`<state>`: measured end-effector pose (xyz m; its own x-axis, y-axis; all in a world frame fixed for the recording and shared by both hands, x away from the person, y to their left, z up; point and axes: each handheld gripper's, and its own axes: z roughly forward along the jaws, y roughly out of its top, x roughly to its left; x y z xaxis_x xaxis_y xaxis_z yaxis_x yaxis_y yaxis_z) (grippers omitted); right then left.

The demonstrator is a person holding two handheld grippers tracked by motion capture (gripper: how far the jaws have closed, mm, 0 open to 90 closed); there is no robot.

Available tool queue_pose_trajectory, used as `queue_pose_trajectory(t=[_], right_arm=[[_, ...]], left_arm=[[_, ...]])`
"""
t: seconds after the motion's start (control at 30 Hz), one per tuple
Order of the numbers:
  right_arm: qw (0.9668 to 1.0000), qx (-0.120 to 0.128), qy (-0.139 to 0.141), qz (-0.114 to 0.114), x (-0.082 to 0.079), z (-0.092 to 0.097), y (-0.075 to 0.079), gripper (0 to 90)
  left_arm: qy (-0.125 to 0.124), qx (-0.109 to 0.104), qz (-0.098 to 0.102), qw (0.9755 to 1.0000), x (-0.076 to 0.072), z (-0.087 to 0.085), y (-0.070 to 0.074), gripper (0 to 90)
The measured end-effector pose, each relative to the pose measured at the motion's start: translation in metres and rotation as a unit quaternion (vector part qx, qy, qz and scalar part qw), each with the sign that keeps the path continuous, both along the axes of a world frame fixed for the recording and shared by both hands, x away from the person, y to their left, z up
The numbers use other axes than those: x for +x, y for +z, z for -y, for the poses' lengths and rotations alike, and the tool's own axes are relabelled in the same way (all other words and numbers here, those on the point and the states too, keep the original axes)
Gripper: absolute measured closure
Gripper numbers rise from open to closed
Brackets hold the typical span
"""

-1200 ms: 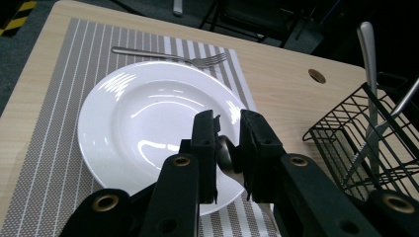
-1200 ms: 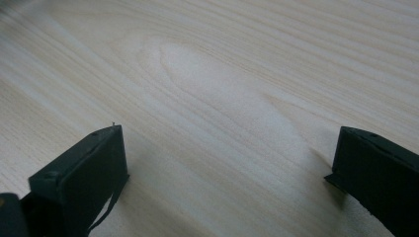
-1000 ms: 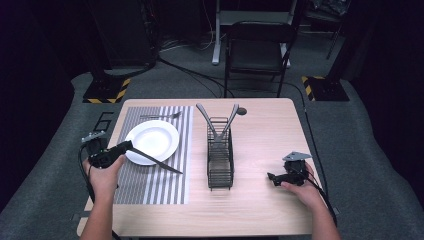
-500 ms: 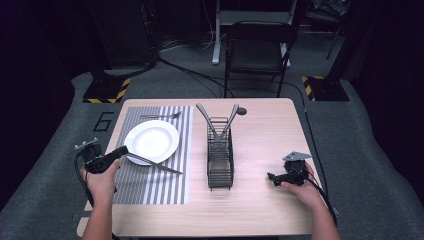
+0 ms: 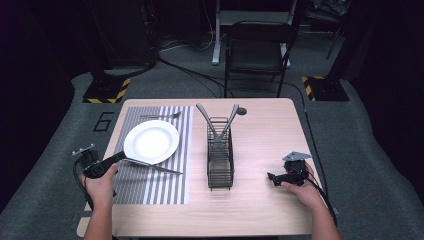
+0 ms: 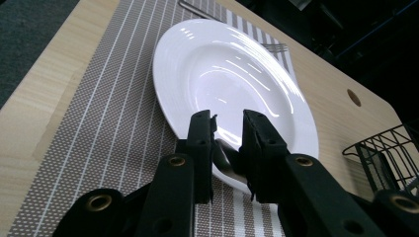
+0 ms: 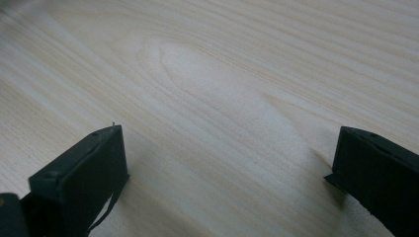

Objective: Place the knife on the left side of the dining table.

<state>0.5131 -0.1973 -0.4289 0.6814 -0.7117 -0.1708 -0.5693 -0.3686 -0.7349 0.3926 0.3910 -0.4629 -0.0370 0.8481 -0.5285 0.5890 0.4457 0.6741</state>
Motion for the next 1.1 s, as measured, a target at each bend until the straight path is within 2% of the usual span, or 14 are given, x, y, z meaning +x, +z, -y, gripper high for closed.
queue_pose_trajectory(t=[0.33, 0.47, 0.73, 1.1], right_arm=[[1.0, 0.0, 0.0, 0.0, 0.0, 0.0, 0.0, 0.0], [1.0, 0.0, 0.0, 0.0, 0.0, 0.0, 0.0, 0.0], [1.0, 0.0, 0.0, 0.0, 0.0, 0.0, 0.0, 0.0], [1.0, 0.0, 0.0, 0.0, 0.0, 0.0, 0.0, 0.0]], left_arm=[[0.01, -0.02, -0.013, 0.9997, -0.001, -0.006, -0.012, 73.8], [0.01, -0.021, -0.011, 0.9997, -0.001, -0.008, -0.016, 73.7], [0.018, -0.013, -0.022, 0.9995, -0.002, -0.01, -0.025, 72.7], [0.023, -0.014, -0.037, 0.999, -0.001, -0.012, -0.035, 71.7]])
